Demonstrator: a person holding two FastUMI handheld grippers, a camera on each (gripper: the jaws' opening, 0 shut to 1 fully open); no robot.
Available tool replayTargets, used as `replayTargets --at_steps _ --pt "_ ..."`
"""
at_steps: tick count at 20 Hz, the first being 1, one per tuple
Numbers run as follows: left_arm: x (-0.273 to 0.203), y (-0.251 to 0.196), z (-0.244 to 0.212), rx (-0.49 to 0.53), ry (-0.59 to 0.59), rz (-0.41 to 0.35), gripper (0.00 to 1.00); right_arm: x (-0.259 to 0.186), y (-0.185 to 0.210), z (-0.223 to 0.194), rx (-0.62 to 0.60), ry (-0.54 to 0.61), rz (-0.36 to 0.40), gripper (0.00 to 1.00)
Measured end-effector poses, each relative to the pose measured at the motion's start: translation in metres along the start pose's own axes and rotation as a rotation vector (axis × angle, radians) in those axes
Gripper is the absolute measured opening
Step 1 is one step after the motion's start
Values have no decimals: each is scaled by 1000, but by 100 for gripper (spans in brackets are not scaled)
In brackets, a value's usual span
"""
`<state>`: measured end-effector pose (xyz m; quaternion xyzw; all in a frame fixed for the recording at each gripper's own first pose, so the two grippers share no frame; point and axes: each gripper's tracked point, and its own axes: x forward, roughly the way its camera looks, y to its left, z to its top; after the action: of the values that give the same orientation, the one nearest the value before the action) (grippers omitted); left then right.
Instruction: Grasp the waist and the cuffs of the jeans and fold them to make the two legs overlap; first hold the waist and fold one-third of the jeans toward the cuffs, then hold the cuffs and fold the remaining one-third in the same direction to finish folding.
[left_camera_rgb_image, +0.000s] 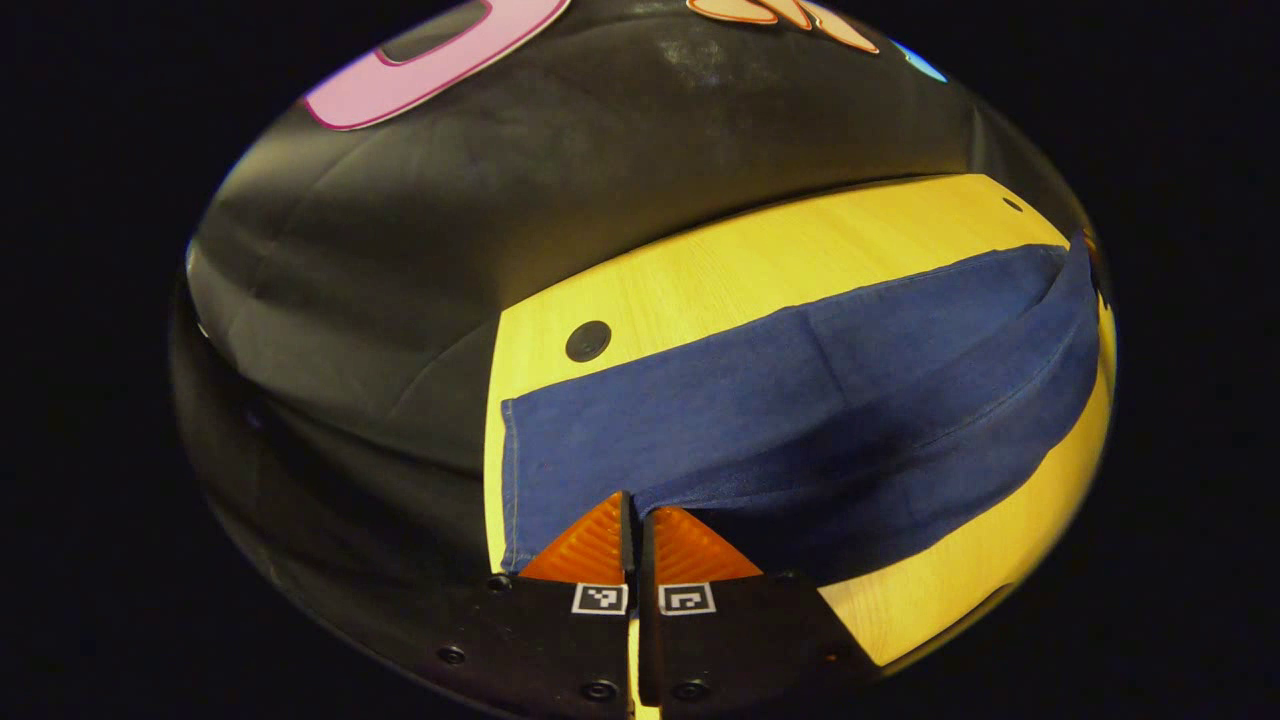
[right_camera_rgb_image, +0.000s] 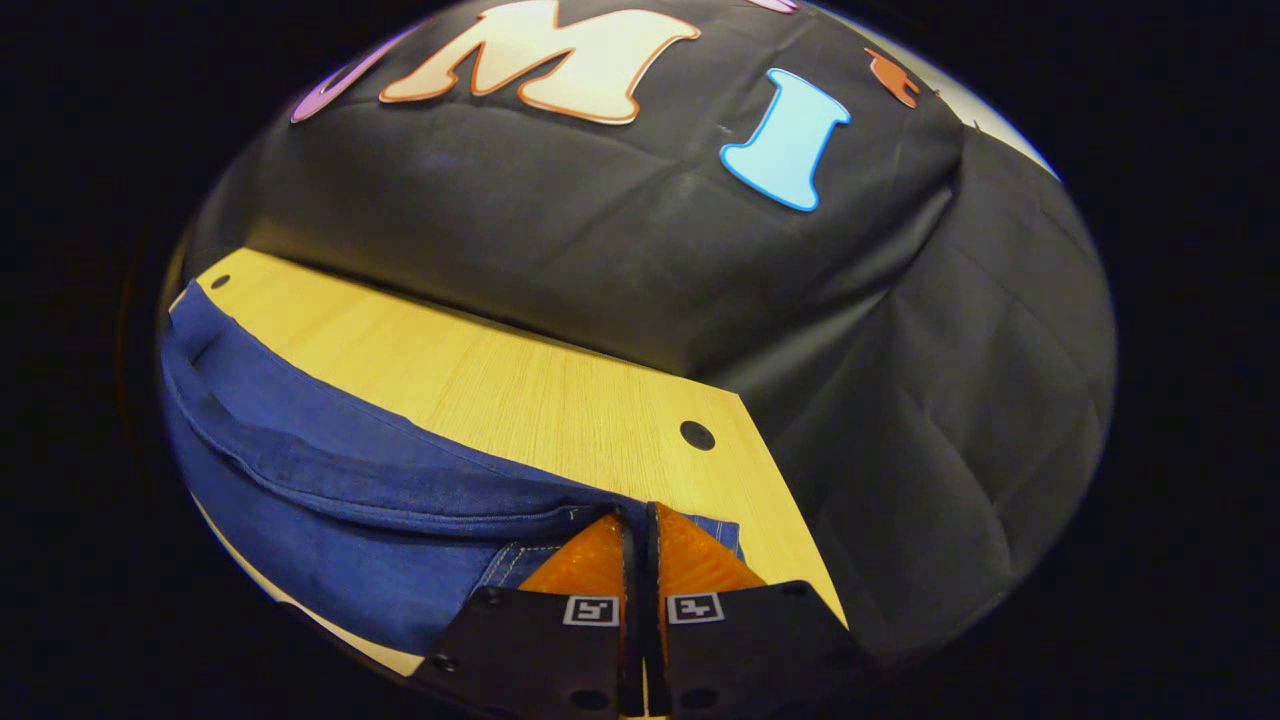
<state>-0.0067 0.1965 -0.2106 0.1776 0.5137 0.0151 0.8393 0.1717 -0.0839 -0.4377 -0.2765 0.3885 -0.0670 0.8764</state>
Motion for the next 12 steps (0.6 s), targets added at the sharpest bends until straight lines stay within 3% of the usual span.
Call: replayTargets --at_steps 4,7,9,10,12 --pt "-12 3 11 -39 -45 -1 0 21 4 5 26 -2 -41 5" --pt "-22 8 25 -212 -160 77 0 18 -16 21 94 -49 -116 61" --pt "-48 11 39 -257 -212 131 63 8 -32 35 108 -96 -146 99" --pt "-49 13 48 -268 -227 143 94 3 -36 34 107 -103 -144 99" --pt "-72 6 59 -295 -244 144 95 -5 -43 25 116 -95 -120 100"
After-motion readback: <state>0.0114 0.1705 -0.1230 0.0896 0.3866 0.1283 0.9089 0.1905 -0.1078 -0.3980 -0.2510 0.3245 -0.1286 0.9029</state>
